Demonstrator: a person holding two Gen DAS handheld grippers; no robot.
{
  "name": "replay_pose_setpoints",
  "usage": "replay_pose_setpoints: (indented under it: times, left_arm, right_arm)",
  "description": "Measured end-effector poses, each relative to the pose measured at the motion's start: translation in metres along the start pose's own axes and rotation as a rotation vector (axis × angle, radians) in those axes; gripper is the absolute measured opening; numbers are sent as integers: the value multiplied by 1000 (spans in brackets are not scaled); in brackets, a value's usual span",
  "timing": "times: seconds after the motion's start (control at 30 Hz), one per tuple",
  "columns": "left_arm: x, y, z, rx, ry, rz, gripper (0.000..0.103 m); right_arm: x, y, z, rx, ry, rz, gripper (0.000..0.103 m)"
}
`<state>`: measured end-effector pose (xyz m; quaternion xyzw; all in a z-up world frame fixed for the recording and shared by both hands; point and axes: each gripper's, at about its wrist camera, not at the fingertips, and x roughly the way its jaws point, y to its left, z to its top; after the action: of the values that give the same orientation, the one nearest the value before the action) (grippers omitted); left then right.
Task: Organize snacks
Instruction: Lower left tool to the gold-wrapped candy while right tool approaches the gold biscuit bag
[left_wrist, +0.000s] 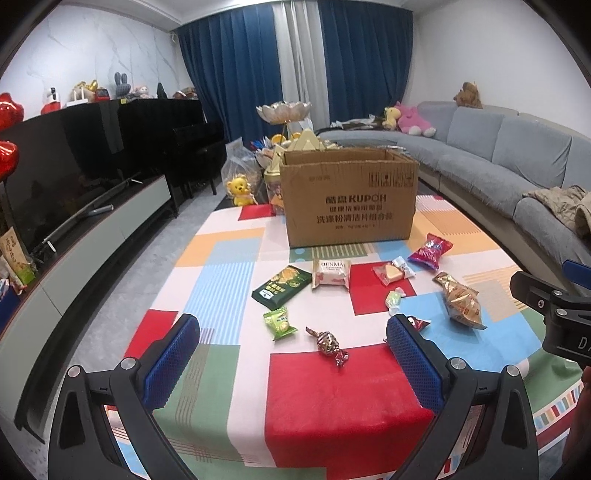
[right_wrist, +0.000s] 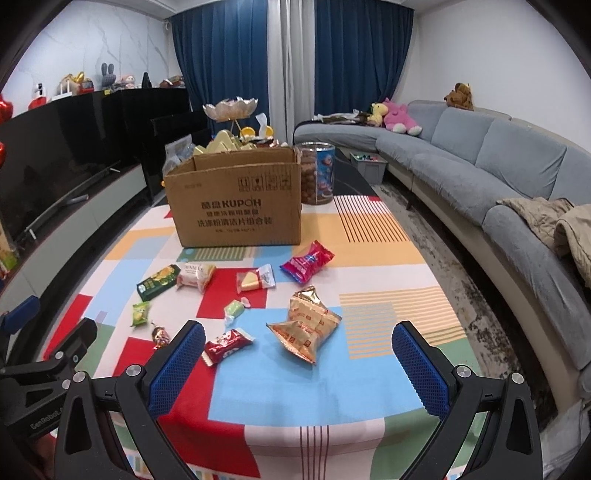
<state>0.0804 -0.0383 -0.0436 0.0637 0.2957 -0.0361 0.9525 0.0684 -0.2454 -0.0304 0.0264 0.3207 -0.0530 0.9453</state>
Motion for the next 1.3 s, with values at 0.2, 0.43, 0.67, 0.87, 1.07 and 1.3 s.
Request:
replay_pose_setpoints:
  times: [0.2,0.43,0.67,0.87,1.07,1.3]
  left_arm:
    - [22,-2,-1,6,38,3,103]
    - [49,-3,-3,2,96,-10,103]
    - [72,-5,-3,-6,120,-2,101]
    - [90,-10,-7,4,158,-2,98]
    - [103,-13,-10,-5,199,-20,97]
    - [119,-16,-16,-16,259,-46,90]
  right_arm:
    - [21,0,2,-1,50,-3,103]
    - [46,3,5,-6,93,-7,103]
    - [71,1,8,8,135,-17,103]
    - [91,0,7,16,170,-21,103]
    - [108,-4,7,31,207,-22,103]
    - [128,-6,7,48,255,-28,103]
